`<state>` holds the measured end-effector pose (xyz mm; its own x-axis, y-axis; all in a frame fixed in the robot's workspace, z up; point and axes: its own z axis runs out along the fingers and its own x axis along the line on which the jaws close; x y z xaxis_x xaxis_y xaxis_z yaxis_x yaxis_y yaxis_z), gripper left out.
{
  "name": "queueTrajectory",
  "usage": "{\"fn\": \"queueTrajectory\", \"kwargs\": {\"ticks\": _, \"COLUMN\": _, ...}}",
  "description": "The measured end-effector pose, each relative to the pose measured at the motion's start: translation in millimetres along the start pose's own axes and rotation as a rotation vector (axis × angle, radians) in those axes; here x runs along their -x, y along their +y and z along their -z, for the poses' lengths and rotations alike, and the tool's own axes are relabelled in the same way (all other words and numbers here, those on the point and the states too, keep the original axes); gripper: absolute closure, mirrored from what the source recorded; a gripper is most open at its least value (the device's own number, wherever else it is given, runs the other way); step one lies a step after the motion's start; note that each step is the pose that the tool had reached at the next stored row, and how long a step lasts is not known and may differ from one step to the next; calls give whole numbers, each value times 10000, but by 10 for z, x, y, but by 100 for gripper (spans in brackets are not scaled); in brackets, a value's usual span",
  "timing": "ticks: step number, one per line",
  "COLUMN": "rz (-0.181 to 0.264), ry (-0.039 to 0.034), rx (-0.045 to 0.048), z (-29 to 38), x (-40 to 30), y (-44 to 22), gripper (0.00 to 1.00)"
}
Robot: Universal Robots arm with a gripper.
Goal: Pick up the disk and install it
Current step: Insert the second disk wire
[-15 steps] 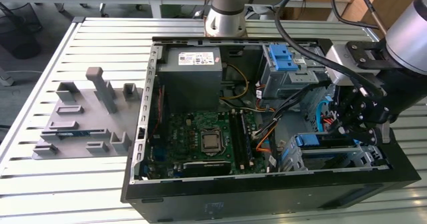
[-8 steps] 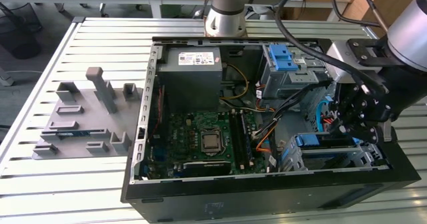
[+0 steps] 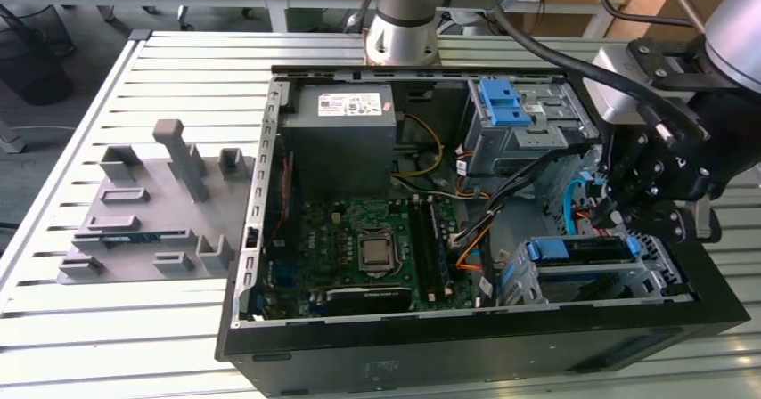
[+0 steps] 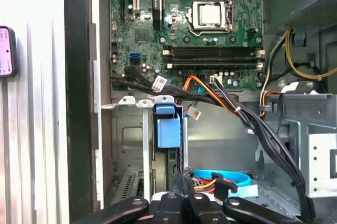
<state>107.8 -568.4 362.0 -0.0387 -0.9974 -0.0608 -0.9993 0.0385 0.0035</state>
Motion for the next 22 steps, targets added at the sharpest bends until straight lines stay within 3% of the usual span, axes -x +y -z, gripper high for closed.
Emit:
{"fn": "queueTrajectory", "kwargs": {"ticks": 4, "rz": 2, "ry": 3, "rx": -35, "z": 11, "x": 7, "y": 47, "gripper": 89}}
{"fn": "queueTrajectory", "kwargs": {"ticks": 11, "rz": 2, "ry": 1, "rx": -37, "z": 167, "x": 66, "y": 50, "gripper": 89}}
{"fn": "queueTrajectory", "kwargs": {"ticks": 16, "rz": 2, "ry": 1, "rx": -36, "z": 243, "x": 181, "y": 54, "gripper": 89}}
{"fn": "queueTrajectory", "kwargs": {"ticks": 22, "rz": 2, "ry": 58, "rx": -38, "z": 242, "x": 355, "y": 61, "gripper": 89}}
